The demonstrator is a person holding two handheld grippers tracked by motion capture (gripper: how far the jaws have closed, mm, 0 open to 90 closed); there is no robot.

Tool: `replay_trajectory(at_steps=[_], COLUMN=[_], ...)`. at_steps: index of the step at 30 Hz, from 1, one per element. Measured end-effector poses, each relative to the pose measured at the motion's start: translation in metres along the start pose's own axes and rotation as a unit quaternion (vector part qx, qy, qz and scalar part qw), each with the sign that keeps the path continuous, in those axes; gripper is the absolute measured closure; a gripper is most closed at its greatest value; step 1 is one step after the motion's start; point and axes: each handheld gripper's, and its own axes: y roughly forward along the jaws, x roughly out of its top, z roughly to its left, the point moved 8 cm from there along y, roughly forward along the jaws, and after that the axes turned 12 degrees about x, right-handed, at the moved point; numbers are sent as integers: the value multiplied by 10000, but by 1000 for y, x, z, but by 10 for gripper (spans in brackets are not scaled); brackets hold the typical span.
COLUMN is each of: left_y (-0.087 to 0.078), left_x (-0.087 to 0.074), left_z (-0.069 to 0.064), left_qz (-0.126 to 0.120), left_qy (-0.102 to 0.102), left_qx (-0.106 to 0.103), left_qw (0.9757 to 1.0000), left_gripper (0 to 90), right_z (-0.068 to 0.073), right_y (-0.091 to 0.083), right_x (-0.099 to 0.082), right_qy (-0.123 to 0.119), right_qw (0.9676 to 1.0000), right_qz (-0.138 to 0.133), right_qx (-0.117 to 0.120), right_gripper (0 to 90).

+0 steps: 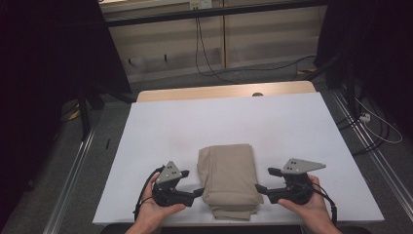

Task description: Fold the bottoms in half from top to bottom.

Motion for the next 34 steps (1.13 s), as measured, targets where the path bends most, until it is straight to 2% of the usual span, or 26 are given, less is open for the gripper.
replay_trajectory(at_steps=[2,5,7,8,10,12,14,16,18,19,22,24,25,27,29,30,34], left_y=[-1,-5,-7,-8,-8,-8,-9,-12,-16,-17,-19,-19,-18,-18,-17,-16,-13], left_x=[4,13,16,17,16,14,10,8,6,5,3,1,1,1,1,0,-2], left_z=[10,29,41,47,58,65,72,84,90,91,94,98,98,101,100,100,102], left_qz=[-69,-326,-427,-471,-426,-389,-402,-469,-530,-558,-600,-548,-552,-535,-540,-488,-404], left_qy=[-23,-208,-259,-361,-442,-536,-478,-569,-626,-651,-674,-647,-643,-725,-791,-888,-810], left_qx=[85,341,431,528,717,767,826,1090,1130,1124,1167,1307,1257,1276,1172,1128,1235], left_qw=[9999,9987,9978,9968,9955,9949,9946,9913,9902,9900,9891,9878,9884,9877,9885,9884,9882], left_gripper=[131,78,53,53,53,54,57,59,66,67,67,58,59,63,65,65,67], right_z=[-10,-22,-28,-30,-37,-45,-54,-64,-77,-83,-86,-83,-82,-80,-79,-79,-80], right_y=[-5,-15,-19,-21,-24,-27,-30,-36,-44,-51,-61,-62,-61,-58,-56,-56,-54], right_x=[3,5,7,7,8,8,6,1,-7,-10,-10,-10,-11,-12,-10,-10,-10], right_qy=[71,126,160,185,203,244,221,215,316,456,527,571,601,632,596,615,642], right_qw=[9998,9987,9982,9981,9977,9969,9962,9946,9921,9902,9868,9865,9864,9875,9881,9882,9885], right_qz=[-88,-208,-224,-251,-269,-291,-271,-247,-266,-334,-561,-583,-591,-543,-560,-572,-537], right_qx=[-174,-451,-525,-539,-584,-685,-795,-988,-1188,-1275,-1426,-1420,-1408,-1335,-1300,-1284,-1259], right_gripper=[201,164,134,123,111,94,84,83,91,90,87,84,84,83,84,83,73])
